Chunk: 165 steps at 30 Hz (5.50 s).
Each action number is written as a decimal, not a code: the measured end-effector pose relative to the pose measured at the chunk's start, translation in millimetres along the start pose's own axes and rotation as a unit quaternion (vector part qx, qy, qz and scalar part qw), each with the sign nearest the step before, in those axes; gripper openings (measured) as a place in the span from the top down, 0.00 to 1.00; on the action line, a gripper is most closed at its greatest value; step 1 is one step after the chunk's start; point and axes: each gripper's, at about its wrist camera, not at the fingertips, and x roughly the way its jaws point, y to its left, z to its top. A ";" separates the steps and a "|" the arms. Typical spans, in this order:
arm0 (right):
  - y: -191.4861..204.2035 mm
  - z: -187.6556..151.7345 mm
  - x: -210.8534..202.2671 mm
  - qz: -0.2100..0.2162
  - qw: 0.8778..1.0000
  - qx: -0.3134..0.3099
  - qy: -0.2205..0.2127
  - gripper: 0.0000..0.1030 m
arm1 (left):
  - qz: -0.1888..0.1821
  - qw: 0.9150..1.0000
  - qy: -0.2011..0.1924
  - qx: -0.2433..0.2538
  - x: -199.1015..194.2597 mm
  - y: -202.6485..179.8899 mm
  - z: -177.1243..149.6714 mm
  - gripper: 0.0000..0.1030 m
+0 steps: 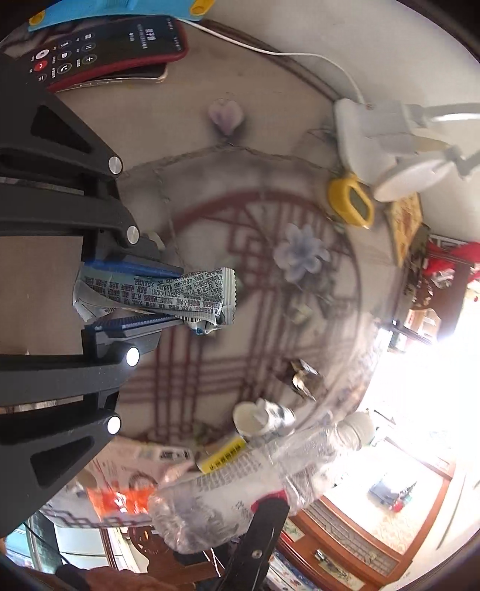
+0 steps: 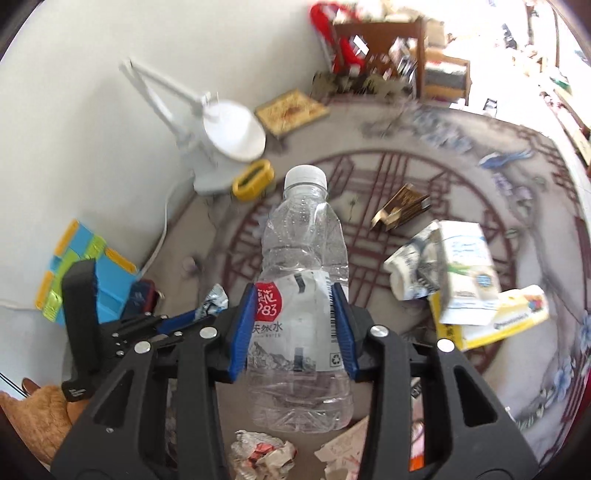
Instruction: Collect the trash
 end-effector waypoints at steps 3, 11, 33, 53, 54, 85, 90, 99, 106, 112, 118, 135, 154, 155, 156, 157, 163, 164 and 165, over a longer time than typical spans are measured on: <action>-4.7 -3.4 -21.4 0.003 1.000 0.013 -0.022 0.62 | -0.010 1.000 -0.011 0.007 -9.5 -11.0 5.4 0.83; -25.1 -18.1 -67.9 -0.006 0.997 0.044 -0.067 0.65 | -0.036 0.997 -0.045 0.046 -32.3 -62.1 17.4 0.83; -47.3 -74.2 -37.5 -0.033 0.994 -0.025 0.099 0.44 | -0.025 0.999 -0.034 0.023 -16.3 -92.0 1.8 0.83; 26.4 -84.7 71.1 0.024 0.974 -0.088 0.205 0.80 | 0.003 0.998 -0.059 -0.038 -39.4 -19.7 5.3 0.83; 25.8 -82.1 65.6 0.021 0.977 -0.084 0.193 0.81 | 0.002 0.997 -0.061 -0.036 -39.9 -20.5 6.4 0.83; -143.7 -71.8 -141.0 -0.028 0.992 0.111 -0.053 0.99 | -0.076 0.991 -0.030 0.105 -15.0 -196.4 10.5 0.83; -188.2 -93.5 -175.0 -0.049 0.987 0.140 -0.069 0.99 | -0.103 0.985 -0.020 0.136 -5.4 -256.7 1.6 0.83; -284.0 -139.5 -234.1 -0.104 0.973 0.190 -0.085 0.99 | -0.150 0.971 0.004 0.185 19.3 -364.3 -24.4 0.83; -355.5 -178.3 -264.7 -0.146 0.958 0.235 -0.082 0.99 | -0.162 0.963 0.024 0.216 38.1 -426.8 -43.6 0.83; -405.5 -205.0 -277.6 -0.184 0.940 0.273 -0.088 0.97 | -0.169 0.954 0.035 0.245 46.6 -469.1 -53.8 0.83; -424.2 -224.7 -299.9 -0.242 0.914 0.298 -0.131 0.58 | -0.194 0.939 0.042 0.282 57.8 -521.0 -63.0 0.83; -400.0 -274.2 -321.2 -0.273 0.896 0.330 -0.119 0.56 | -0.254 0.912 0.047 0.319 65.2 -578.9 -70.1 0.44; -286.1 -157.2 -196.7 -0.153 0.967 0.190 -0.073 0.53 | -0.054 0.961 0.040 0.266 35.3 -308.6 -24.1 0.44; -281.1 -155.1 -192.6 -0.149 0.968 0.188 -0.071 0.52 | -0.041 0.962 0.054 0.264 40.7 -291.5 -24.5 0.44; -273.5 -152.2 -185.7 -0.144 0.970 0.186 -0.066 0.52 | -0.033 0.962 0.064 0.262 44.6 -279.5 -25.7 0.44; -268.0 -149.3 -181.7 -0.141 0.971 0.185 -0.063 0.52 | -0.026 0.962 0.076 0.260 49.7 -265.8 -27.3 0.44; -228.7 -140.2 -150.6 -0.126 0.975 0.179 -0.037 0.50 | -0.036 0.949 0.129 0.285 77.1 -241.5 -39.4 0.43; -222.2 -139.1 -147.5 -0.126 0.975 0.180 -0.035 0.50 | -0.044 0.946 0.138 0.292 83.4 -241.3 -41.0 0.43; -216.7 -138.9 -144.0 -0.127 0.975 0.181 -0.033 0.49 | -0.048 0.944 0.142 0.295 86.3 -242.9 -42.2 0.43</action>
